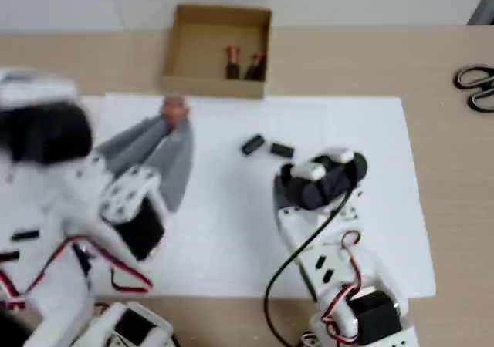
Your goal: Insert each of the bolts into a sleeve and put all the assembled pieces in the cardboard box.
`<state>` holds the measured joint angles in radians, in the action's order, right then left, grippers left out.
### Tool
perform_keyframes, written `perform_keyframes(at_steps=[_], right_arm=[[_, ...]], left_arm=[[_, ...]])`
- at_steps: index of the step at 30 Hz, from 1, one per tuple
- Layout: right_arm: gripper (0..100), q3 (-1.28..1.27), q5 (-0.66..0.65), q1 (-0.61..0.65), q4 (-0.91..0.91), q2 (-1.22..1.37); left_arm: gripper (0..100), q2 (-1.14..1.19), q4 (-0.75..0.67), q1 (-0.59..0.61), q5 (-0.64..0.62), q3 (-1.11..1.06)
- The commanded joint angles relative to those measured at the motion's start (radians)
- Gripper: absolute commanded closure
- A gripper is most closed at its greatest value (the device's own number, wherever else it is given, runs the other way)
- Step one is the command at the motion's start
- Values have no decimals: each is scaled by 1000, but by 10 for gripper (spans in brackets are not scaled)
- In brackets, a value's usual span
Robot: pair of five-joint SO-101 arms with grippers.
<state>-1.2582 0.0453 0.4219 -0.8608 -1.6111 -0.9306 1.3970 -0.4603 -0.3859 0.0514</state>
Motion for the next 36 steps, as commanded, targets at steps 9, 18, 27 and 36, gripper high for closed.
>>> perform_keyframes(at_steps=[9,18,27,36], right_arm=[[995,-8,-6,68,22,-59],[995,-8,38,77,22,-61],[995,-8,127,107,22,-61],[995,-8,127,111,28,-61]], left_arm=[[994,-104,-721,-8,5,-748],[994,-104,-858,-78,2,-860],[994,-106,-1054,-75,94,-1004],[994,-172,-1215,-68,91,-1106]])
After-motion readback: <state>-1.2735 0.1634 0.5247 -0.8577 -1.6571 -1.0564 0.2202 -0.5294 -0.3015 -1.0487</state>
